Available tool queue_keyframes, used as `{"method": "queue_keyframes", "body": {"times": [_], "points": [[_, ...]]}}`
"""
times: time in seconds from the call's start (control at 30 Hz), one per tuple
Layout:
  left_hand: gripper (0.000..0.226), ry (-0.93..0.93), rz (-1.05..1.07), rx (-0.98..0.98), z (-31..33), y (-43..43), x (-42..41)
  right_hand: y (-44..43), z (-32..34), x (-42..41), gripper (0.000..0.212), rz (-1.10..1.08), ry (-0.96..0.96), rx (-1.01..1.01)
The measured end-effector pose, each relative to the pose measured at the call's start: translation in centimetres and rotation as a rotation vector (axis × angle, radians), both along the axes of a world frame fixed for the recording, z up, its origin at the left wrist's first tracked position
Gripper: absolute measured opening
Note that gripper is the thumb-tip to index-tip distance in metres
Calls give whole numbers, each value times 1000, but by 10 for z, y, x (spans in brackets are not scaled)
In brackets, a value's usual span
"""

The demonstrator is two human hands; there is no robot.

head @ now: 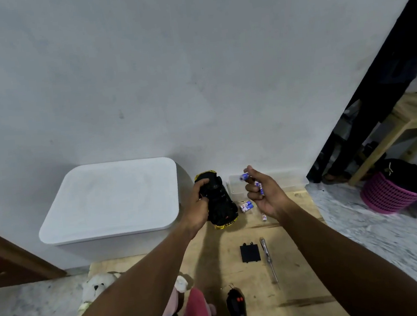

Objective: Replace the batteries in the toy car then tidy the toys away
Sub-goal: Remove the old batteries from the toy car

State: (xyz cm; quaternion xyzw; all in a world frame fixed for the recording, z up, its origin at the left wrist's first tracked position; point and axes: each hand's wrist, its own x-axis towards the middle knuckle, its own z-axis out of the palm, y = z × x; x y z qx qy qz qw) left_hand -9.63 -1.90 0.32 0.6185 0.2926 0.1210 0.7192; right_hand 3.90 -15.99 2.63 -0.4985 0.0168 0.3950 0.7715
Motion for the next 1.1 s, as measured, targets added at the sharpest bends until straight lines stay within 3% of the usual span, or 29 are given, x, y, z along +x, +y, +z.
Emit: {"method": "queue_keyframes", "body": {"times": [0.17, 0.47, 0.87, 1.1], "points": [[55, 142, -119, 3, -23, -7, -6, -9, -8, 10, 14, 39, 91, 18], [64, 342, -228, 100, -86, -27, -24, -5, -55, 4, 22, 156, -182, -473], [62, 408, -129, 177, -111, -32, -32, -8, -82, 7, 19, 209, -309, -608], [54, 442, -160, 394, -84, -26, -22, -30, -58, 10, 19, 185, -356, -730]]}}
